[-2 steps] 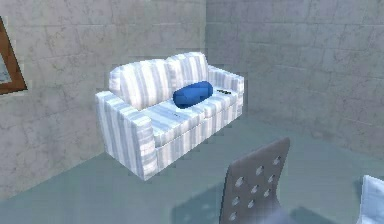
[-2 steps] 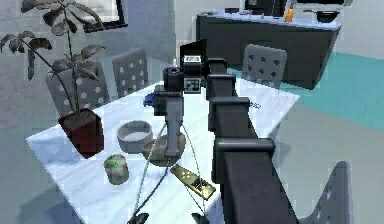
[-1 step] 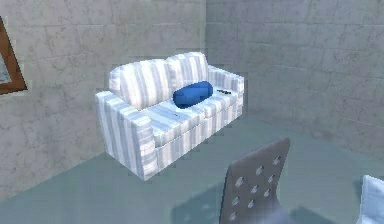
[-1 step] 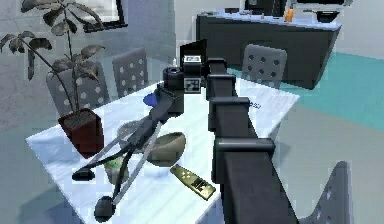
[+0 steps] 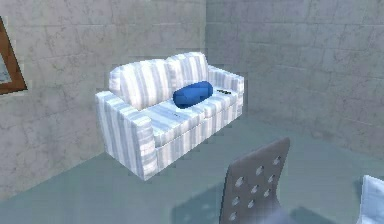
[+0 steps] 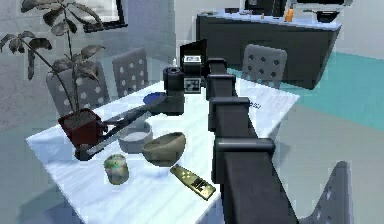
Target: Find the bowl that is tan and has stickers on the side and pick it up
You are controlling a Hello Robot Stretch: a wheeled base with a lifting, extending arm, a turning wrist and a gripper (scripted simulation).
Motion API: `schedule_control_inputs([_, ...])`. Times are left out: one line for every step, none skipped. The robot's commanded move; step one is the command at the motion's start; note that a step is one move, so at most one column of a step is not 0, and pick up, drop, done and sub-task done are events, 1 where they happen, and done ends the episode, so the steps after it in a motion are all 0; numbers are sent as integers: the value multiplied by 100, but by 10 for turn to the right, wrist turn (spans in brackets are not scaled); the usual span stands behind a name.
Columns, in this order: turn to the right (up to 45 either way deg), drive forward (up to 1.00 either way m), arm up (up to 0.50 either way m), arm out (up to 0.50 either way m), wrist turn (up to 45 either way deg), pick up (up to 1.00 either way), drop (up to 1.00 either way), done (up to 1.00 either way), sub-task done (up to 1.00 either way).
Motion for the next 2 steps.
schedule_control_inputs([0,0,0,0,450,0,0,0,0])
schedule_control_inputs([0,0,0,0,180,0,0,0,0])
